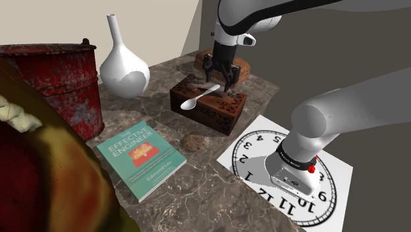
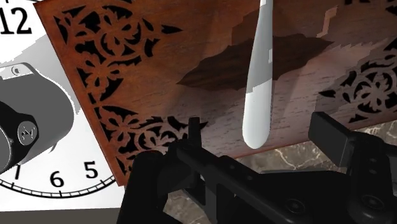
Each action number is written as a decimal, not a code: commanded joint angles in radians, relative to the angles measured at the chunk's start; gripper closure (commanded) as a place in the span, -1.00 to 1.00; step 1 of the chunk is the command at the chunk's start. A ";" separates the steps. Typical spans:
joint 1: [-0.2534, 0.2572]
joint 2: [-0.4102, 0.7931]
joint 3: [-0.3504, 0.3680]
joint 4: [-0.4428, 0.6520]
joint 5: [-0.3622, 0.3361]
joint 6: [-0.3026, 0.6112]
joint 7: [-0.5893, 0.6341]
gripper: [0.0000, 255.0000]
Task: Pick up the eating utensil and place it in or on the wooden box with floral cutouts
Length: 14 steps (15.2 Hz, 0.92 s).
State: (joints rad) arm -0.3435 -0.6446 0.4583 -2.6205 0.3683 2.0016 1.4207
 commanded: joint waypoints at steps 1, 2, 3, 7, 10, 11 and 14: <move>0.000 0.000 0.001 -0.001 0.000 0.000 0.000 -1.00; -0.004 0.003 -0.004 0.000 -0.004 0.001 -0.006 -1.00; -0.007 -0.009 -0.015 0.026 -0.012 -0.037 -0.004 -1.00; -0.014 -0.031 -0.044 0.102 -0.035 -0.137 -0.001 -1.00; -0.014 -0.031 -0.044 0.102 -0.035 -0.137 -0.001 -1.00; -0.014 -0.031 -0.044 0.102 -0.035 -0.137 -0.001 -1.00; -0.014 -0.031 -0.044 0.102 -0.035 -0.137 -0.001 -1.00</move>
